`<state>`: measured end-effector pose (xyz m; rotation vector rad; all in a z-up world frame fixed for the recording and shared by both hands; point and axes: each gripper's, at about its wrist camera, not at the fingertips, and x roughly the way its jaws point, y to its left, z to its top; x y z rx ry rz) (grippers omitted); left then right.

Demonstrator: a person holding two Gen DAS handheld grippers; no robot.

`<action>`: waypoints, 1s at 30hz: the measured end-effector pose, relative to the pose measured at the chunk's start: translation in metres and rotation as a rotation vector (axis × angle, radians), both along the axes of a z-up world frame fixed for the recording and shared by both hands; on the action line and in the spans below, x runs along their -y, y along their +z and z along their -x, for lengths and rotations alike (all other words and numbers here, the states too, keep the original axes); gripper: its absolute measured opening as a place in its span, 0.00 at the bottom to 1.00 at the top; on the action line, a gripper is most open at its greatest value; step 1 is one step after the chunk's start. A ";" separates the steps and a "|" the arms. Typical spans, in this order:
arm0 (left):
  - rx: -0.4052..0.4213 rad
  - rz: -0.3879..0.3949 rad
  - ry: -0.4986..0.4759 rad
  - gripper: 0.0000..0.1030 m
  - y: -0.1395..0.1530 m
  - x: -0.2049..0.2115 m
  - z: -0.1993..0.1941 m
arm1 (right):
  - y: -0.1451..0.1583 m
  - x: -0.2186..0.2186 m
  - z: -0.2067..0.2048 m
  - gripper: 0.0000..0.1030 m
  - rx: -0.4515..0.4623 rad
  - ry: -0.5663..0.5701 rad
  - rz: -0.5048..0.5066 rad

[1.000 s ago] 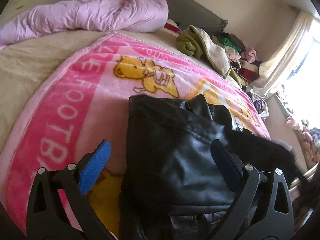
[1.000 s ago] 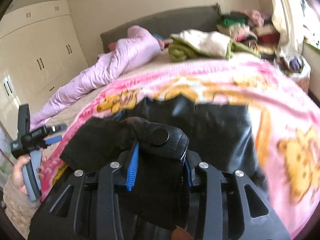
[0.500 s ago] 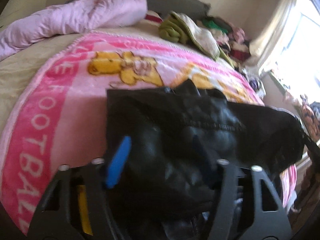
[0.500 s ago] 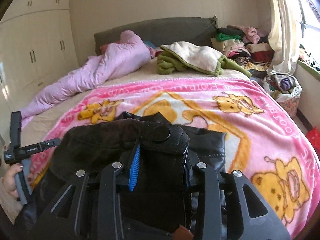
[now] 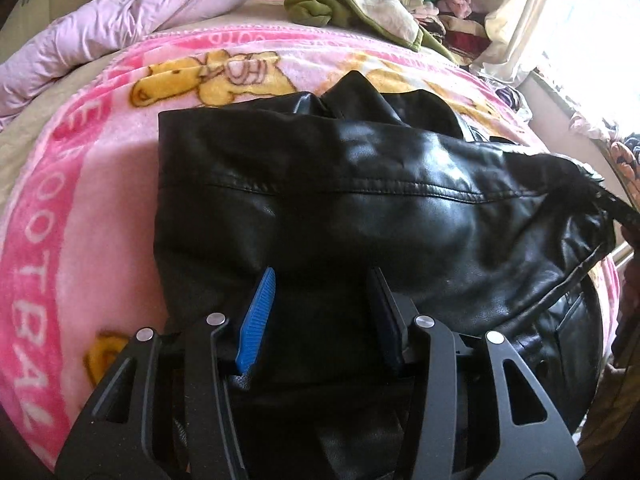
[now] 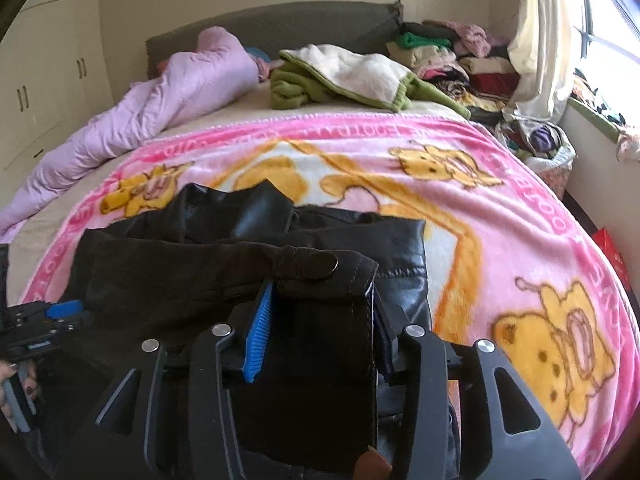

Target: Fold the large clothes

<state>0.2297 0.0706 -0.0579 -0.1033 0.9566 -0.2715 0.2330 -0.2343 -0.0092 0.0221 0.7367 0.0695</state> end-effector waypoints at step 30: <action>0.002 0.057 0.006 0.39 0.003 -0.006 0.001 | -0.071 -0.057 0.020 0.78 -0.154 0.183 0.127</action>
